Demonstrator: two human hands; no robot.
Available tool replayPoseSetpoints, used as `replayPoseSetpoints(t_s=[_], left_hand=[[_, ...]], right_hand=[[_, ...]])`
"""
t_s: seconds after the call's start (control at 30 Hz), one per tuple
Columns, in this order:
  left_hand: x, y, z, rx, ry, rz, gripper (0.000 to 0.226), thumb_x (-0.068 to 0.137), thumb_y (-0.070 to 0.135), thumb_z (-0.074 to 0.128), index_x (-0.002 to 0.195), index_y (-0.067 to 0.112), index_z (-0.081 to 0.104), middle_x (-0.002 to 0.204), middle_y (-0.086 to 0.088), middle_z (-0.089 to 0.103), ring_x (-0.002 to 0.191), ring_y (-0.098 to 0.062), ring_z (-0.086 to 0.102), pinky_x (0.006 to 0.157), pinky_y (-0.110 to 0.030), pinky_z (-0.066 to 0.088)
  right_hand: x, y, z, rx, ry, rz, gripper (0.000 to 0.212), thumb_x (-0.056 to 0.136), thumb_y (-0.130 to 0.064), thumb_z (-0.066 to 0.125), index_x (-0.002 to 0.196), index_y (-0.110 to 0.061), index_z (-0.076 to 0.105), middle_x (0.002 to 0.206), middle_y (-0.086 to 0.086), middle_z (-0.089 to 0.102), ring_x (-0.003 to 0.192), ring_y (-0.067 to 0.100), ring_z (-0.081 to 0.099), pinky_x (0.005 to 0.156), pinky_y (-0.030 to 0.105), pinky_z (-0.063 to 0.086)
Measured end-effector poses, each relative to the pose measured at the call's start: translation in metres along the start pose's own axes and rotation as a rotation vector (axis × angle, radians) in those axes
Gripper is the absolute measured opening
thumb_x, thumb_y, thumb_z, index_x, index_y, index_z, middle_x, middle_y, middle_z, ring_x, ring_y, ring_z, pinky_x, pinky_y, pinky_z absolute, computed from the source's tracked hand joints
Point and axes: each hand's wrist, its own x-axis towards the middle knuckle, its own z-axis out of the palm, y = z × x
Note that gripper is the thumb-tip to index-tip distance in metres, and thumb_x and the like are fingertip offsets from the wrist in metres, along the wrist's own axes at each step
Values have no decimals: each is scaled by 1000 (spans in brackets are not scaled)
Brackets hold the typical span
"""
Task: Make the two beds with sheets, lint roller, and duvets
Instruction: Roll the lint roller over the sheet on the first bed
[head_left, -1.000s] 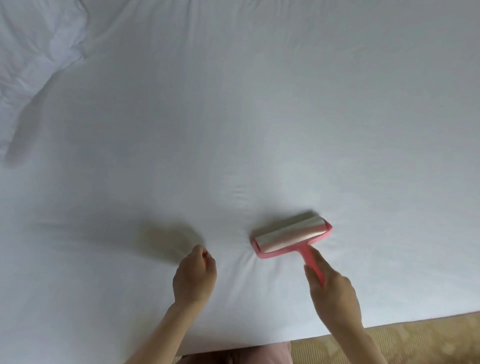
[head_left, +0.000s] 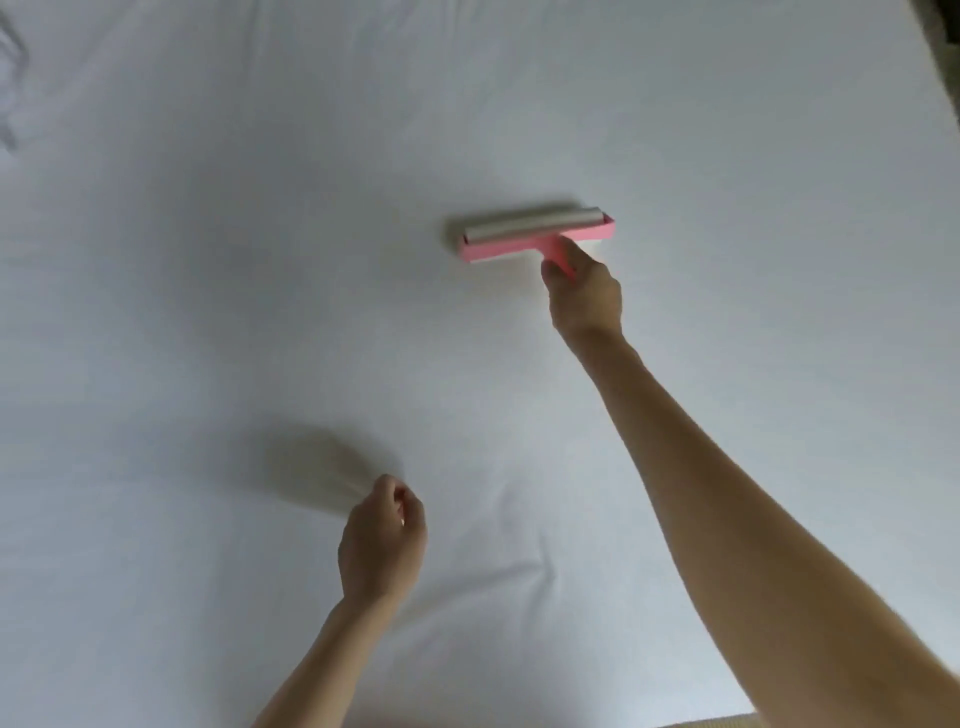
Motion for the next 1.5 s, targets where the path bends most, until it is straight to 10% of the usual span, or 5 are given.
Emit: replayPoseSetpoints(t_s=[0.37, 0.73, 1.03, 1.2, 1.5], left_hand=[[-24, 23, 23, -27, 1, -168, 27, 91, 18, 51, 68, 27, 39, 67, 1, 53, 81, -32, 62, 60, -30, 37], [-33, 24, 30, -26, 48, -192, 18, 92, 20, 47, 74, 22, 46, 66, 0, 57, 65, -22, 52, 55, -29, 32], [-79, -4, 41, 6, -27, -214, 14, 93, 21, 44, 80, 20, 49, 72, 2, 59, 70, -20, 55, 59, -29, 36], [-113, -24, 36, 20, -12, -151, 17, 95, 20, 44, 78, 20, 48, 67, 4, 56, 63, -16, 51, 55, -28, 35], [-176, -74, 19, 21, -42, -144, 18, 95, 21, 44, 77, 20, 48, 63, 5, 56, 57, -8, 53, 48, -23, 34]], right_hand=[[-143, 98, -20, -101, -183, 110, 53, 99, -23, 36, 138, -57, 27, 60, -3, 51, 58, 19, 51, 53, 34, 37], [61, -5, -8, 3, -163, -80, 37, 92, -16, 35, 122, -23, 57, 86, 10, 57, 86, 34, 62, 85, 50, 52], [-157, 142, -36, -37, -170, -25, 56, 97, -20, 43, 139, -55, 31, 53, -8, 50, 44, 10, 47, 53, 29, 39], [-276, 216, -70, -55, -156, 85, 82, 89, -13, 59, 105, -86, 26, 95, -20, 71, 58, 3, 62, 61, 5, 45], [-273, 111, -53, 91, -136, -125, 46, 93, -13, 53, 127, -44, 53, 50, -20, 51, 47, 7, 44, 50, 17, 36]])
